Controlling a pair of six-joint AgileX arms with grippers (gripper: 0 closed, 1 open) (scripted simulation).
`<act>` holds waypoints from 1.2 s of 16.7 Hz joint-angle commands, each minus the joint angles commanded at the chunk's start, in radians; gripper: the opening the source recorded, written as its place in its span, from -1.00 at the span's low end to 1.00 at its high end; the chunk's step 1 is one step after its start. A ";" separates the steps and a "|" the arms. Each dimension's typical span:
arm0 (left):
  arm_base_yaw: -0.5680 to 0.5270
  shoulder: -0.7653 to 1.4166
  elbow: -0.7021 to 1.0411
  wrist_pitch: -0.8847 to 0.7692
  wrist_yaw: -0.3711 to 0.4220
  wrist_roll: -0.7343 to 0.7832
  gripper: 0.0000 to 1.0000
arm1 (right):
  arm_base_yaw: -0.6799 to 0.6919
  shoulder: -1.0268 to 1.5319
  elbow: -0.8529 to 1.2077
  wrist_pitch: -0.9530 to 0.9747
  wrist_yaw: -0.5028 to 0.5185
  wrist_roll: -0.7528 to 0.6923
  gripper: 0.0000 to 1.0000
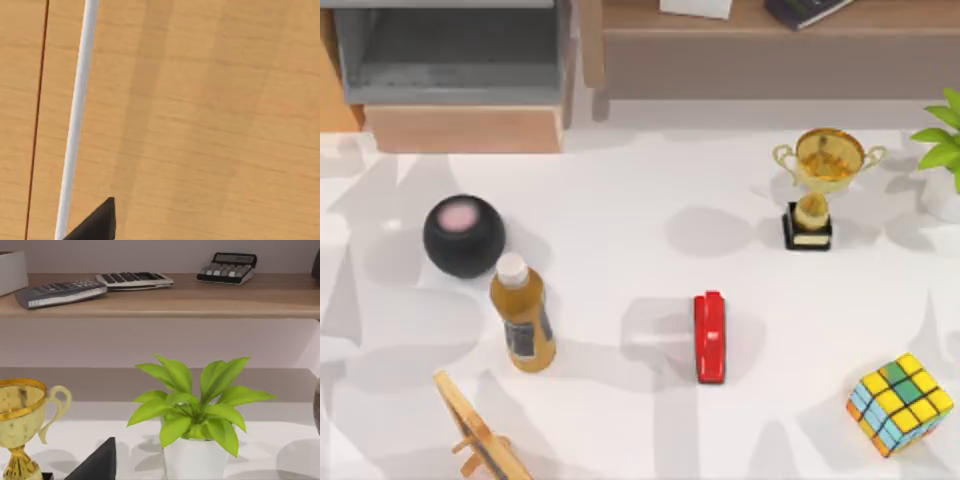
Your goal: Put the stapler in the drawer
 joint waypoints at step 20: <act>0.033 0.359 0.259 0.093 0.028 0.210 1.00 | 0.000 0.000 0.000 0.000 0.000 0.000 1.00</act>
